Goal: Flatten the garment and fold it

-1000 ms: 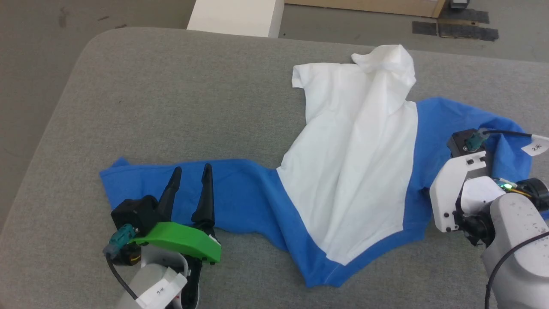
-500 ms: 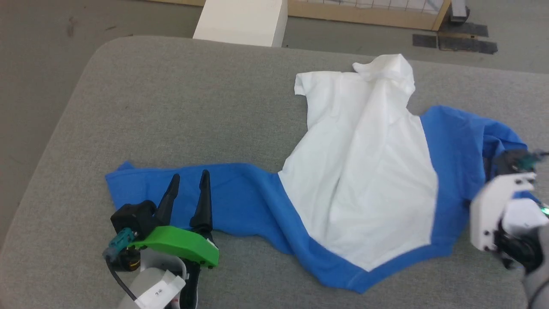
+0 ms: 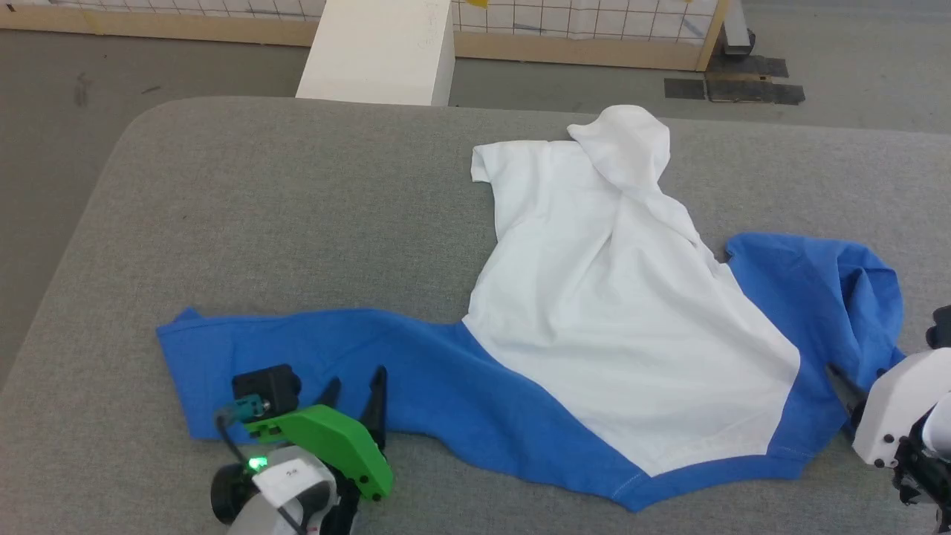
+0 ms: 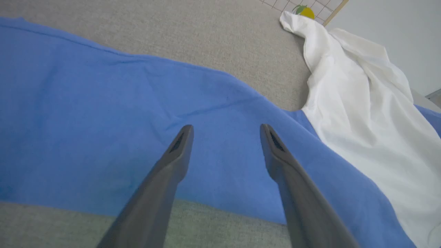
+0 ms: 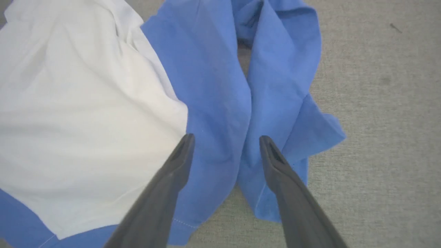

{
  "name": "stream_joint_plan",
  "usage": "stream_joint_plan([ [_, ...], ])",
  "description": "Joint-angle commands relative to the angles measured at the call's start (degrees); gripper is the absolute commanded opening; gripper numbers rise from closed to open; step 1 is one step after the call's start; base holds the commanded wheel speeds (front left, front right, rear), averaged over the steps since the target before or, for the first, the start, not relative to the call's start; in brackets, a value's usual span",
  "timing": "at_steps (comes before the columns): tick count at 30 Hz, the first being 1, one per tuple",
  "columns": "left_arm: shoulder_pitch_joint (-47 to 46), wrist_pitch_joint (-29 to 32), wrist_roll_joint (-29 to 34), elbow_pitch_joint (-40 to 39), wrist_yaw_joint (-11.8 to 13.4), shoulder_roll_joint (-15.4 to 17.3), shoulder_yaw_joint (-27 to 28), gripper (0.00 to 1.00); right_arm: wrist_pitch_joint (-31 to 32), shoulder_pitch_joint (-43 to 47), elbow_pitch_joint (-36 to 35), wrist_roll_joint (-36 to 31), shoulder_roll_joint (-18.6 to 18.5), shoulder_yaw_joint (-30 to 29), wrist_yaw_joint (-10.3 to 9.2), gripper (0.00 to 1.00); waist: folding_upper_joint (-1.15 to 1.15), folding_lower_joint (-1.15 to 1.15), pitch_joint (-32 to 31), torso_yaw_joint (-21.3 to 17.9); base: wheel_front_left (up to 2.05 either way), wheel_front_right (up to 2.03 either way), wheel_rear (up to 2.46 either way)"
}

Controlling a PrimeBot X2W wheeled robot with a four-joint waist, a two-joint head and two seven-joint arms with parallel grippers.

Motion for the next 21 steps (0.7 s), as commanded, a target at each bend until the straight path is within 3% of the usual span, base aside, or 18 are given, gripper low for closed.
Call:
stream_joint_plan([
  [1,1.2,3.2,-1.0,-0.8,1.2,-0.2,-0.5,1.00,-0.9,0.7,-0.7,-0.6,0.4,-0.5,-0.09,1.00,0.00,0.00,-0.1,0.0,0.00,0.00,0.00],
  [4,2.3,13.5,-2.6,-3.3,4.0,-0.1,-2.7,1.00,-1.5,1.1,-1.3,-1.3,1.3,-1.0,-0.09,1.00,0.00,0.00,-0.3,0.1,0.00,0.00,0.00],
  [8,3.0,22.6,-4.1,-6.7,6.0,-0.4,-5.5,1.00,-1.9,1.4,-1.6,-2.1,2.3,-1.2,-0.09,1.00,0.00,0.00,-0.2,0.1,0.00,0.00,0.00],
  [14,2.5,29.0,-3.6,-7.7,7.9,-1.3,-9.5,1.00,-2.1,1.0,-2.0,-2.6,3.2,-0.6,-0.09,1.00,0.00,0.00,0.6,-0.6,0.00,0.00,0.00],
  [21,0.3,29.2,-2.7,-5.1,8.3,-2.5,-11.2,1.00,-2.7,0.8,-1.8,-2.5,3.1,-0.4,-0.09,1.00,0.00,0.00,1.4,-1.2,0.00,0.00,0.00],
])
